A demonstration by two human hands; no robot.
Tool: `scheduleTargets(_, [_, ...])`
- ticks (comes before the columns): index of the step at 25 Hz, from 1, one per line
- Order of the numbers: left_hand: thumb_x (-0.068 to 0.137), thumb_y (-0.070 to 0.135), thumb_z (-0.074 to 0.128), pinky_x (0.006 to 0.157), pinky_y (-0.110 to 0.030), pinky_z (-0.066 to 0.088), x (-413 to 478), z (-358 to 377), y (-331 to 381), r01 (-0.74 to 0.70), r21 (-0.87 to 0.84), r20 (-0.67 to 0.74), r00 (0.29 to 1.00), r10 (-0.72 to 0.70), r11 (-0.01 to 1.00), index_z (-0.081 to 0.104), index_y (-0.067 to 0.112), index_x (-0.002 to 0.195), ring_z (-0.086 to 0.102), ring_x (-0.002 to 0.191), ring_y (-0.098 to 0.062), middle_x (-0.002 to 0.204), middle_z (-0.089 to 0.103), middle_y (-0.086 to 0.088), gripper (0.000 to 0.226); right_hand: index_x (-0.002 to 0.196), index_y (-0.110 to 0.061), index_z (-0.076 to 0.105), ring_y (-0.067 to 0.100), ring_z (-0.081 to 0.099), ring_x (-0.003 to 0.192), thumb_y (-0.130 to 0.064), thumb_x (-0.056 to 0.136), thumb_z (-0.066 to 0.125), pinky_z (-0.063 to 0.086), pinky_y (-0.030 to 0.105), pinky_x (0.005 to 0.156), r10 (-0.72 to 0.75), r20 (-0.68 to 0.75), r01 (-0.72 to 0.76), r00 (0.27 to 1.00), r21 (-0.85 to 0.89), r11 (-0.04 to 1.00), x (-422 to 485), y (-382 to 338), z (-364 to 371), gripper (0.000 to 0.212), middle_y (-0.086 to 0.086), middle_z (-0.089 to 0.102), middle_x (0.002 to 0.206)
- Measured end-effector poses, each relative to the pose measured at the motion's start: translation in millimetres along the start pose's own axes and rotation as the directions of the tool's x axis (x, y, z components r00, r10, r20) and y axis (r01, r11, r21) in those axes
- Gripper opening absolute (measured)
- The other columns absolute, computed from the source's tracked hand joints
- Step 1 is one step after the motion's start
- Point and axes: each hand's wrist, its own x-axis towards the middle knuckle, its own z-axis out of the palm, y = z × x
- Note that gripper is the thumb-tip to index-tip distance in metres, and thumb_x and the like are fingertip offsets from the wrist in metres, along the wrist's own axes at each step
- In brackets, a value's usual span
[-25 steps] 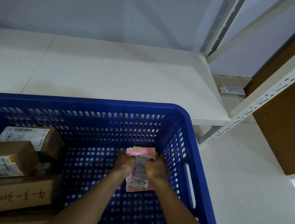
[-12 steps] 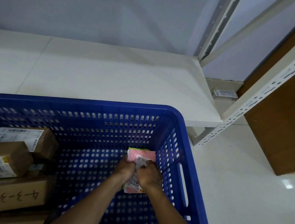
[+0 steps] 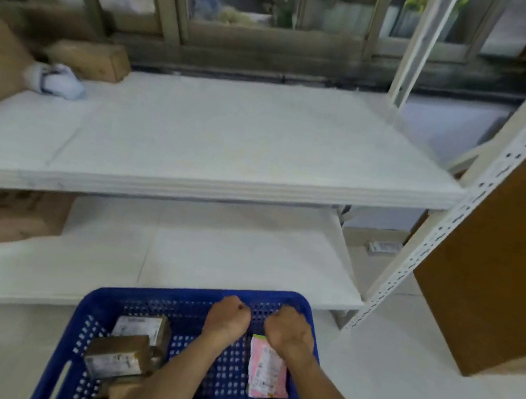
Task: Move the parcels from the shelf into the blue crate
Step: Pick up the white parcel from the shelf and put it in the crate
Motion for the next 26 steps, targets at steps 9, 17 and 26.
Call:
scheduleTargets(9, [0.094,0.019,0.044,0.075,-0.03,0.052,-223.7,-256.6,239.9,-0.182,0.037,-0.102,0.978,0.185,0.983,0.072,0.006,0.098,0.07,0.092,-0.024,0.101,0.076,-0.009,0.031,0.113,-0.009,0.065,0.028,0.064,0.109,-0.024,0.094,0.044,0.046,0.028,0.082,-0.133,-0.151,0.135,0.98,0.005,0.991,-216.6,-182.0,-283.7,0.032,0.01,0.068,0.12])
scheduleTargets(17, [0.092,0.02,0.049,0.071,-0.038,0.053,-423.9,-468.4,436.5,-0.42,0.05,-0.283,0.864,0.416,0.906,0.068,0.009,0.08,0.068,0.083,-0.03,0.083,0.071,-0.011,0.025,0.107,-0.007,0.068,0.036,0.065,0.107,-0.026,0.089,0.048,0.048,0.035,0.079,-0.341,-0.336,0.323,0.878,-0.108,0.94,-381.3,-322.6,-521.0,0.034,0.014,0.069,0.113])
scheduleTargets(26, [0.098,0.018,0.051,0.051,-0.024,0.034,-504.5,-560.2,524.1,-0.507,0.071,-0.453,0.751,0.48,0.859,0.071,0.008,0.121,0.056,0.076,-0.015,0.125,0.071,-0.009,0.032,0.098,-0.014,0.064,0.025,0.063,0.082,-0.025,0.084,0.05,0.05,0.032,0.061,-0.432,-0.52,0.438,0.737,-0.119,0.891,-457.1,-388.4,-641.0,0.022,0.007,0.068,0.095])
